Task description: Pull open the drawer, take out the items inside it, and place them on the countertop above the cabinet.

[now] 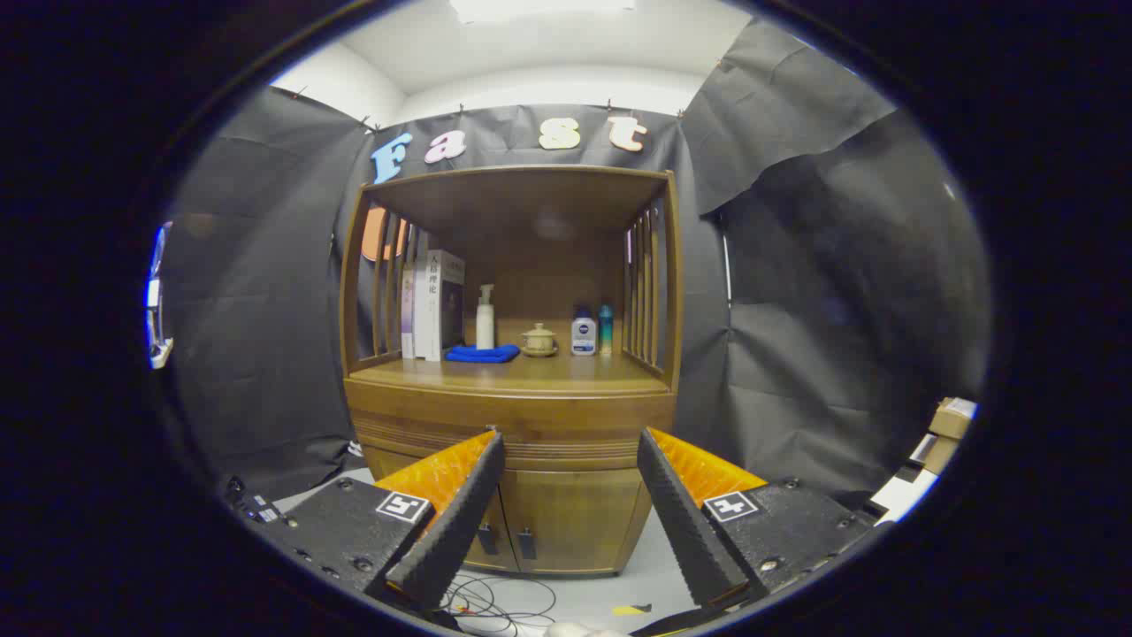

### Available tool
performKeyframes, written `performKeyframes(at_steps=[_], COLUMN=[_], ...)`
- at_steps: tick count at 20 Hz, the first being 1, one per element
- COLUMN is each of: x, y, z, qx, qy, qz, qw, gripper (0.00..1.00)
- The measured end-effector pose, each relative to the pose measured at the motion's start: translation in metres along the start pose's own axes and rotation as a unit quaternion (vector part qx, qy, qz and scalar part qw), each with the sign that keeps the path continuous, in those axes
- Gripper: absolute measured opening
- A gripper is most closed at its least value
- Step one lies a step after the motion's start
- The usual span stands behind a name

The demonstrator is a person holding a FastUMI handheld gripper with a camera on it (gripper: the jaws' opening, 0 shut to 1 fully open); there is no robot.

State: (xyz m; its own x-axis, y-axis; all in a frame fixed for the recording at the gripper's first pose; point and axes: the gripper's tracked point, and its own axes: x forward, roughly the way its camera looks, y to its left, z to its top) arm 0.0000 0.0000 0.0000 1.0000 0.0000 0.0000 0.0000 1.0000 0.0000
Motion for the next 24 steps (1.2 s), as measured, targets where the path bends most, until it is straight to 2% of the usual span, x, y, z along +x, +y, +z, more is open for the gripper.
performKeyframes(at_steps=[11,16,24], x=[0.0,0.007,0.103], y=[0.0,0.003,0.063], z=[0.003,0.005,-0.021], qx=[0.005,-0.007,0.015], qy=[-0.002,-0.008,0.018], qz=[-0.004,0.008,0.028], qw=[1.0,1.0,0.999], gripper=[0.98,0.98,0.98])
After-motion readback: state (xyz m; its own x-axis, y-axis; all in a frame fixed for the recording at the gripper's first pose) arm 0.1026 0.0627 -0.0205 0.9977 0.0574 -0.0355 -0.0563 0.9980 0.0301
